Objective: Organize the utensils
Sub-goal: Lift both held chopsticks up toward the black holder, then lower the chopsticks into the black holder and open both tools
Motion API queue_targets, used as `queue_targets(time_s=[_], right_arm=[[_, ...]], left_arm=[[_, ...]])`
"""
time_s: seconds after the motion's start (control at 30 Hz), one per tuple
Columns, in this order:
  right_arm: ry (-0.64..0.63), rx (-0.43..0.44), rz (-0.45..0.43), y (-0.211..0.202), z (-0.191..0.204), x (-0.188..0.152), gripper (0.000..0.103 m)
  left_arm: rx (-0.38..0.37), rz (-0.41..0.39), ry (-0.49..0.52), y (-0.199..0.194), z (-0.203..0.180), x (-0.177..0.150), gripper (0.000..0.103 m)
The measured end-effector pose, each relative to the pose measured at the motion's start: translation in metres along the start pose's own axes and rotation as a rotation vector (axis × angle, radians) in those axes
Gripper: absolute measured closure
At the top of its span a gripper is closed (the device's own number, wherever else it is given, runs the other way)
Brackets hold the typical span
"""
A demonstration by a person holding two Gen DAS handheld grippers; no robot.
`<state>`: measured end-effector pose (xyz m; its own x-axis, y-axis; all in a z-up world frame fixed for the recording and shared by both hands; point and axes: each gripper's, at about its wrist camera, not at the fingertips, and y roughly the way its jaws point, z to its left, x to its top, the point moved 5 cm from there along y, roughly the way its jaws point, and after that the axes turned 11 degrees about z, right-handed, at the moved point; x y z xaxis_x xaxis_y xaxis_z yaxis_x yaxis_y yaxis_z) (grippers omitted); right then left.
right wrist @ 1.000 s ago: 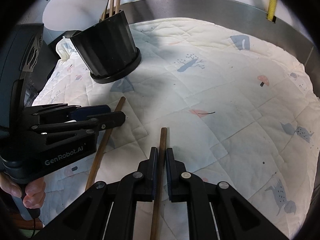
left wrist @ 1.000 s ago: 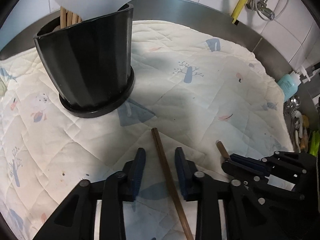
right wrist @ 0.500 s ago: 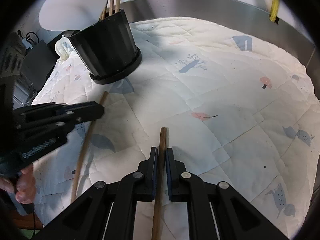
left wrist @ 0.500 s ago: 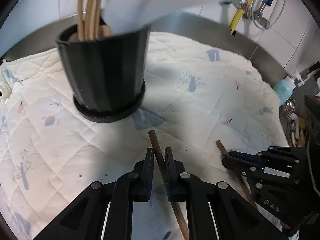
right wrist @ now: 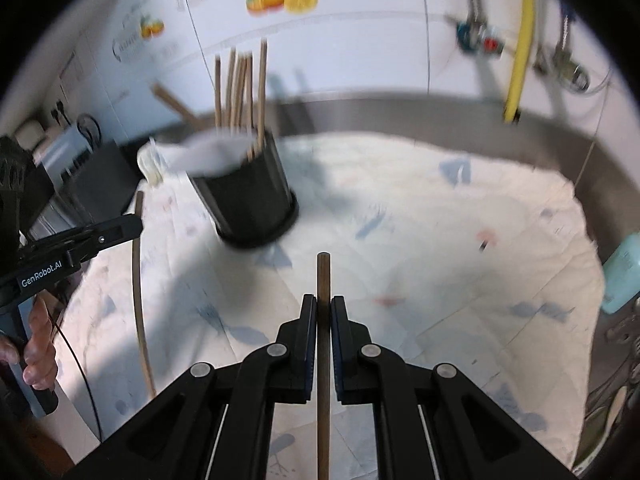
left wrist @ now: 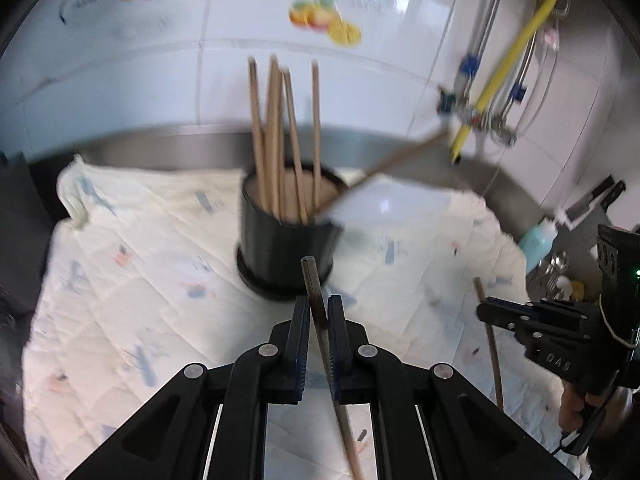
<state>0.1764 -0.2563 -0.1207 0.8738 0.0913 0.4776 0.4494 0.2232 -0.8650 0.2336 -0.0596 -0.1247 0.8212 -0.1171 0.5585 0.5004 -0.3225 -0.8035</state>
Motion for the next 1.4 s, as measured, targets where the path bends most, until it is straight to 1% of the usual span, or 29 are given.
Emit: queue_targets(time_s=[0.13,0.2,0.37,0.53,0.67,0.77,0.87,0.93,1.2,1.33,1.4], right_arm=[[-0.003,-0.009,-0.082,-0.03,0.003,0.013,0.094],[-0.006,-0.016,-0.112,-0.038,0.006,0.018,0.094],[0.001,-0.023,-0.191,-0.06,0.009,0.037,0.094],[0.002,-0.04,-0.237,-0.073,0.011,0.057,0.094],[-0.001,-0.056,-0.26,-0.079,0.013,0.072,0.094],[-0.007,-0.068,-0.278,-0.085,0.016,0.086,0.094],[-0.018,-0.079,-0.299,-0.092,0.021,0.098,0.094],[-0.027,-0.088,-0.319,-0.099,0.025,0.107,0.094],[-0.083,-0.101,-0.414,-0.128,0.048,0.148,0.094],[-0.096,-0.066,-0.469,-0.139,0.062,0.165,0.094],[-0.1,-0.052,-0.478,-0.138,0.068,0.171,0.094]], left_arm=[[0.011,-0.081,-0.007,-0.039,0.009,0.017,0.096],[0.013,-0.119,-0.009,-0.057,0.013,0.028,0.097],[0.019,-0.236,-0.004,-0.101,0.02,0.068,0.097],[0.019,-0.326,0.03,-0.136,0.021,0.11,0.097],[0.012,-0.374,0.049,-0.153,0.02,0.14,0.097],[0.0,-0.388,0.054,-0.157,0.02,0.157,0.097],[-0.011,-0.391,0.063,-0.154,0.02,0.167,0.097],[0.0,-0.383,0.065,-0.143,0.021,0.17,0.097],[0.006,-0.246,0.024,-0.079,0.042,0.164,0.097],[-0.002,-0.197,0.014,-0.058,0.05,0.161,0.097],[0.004,-0.183,0.015,-0.05,0.051,0.158,0.097]])
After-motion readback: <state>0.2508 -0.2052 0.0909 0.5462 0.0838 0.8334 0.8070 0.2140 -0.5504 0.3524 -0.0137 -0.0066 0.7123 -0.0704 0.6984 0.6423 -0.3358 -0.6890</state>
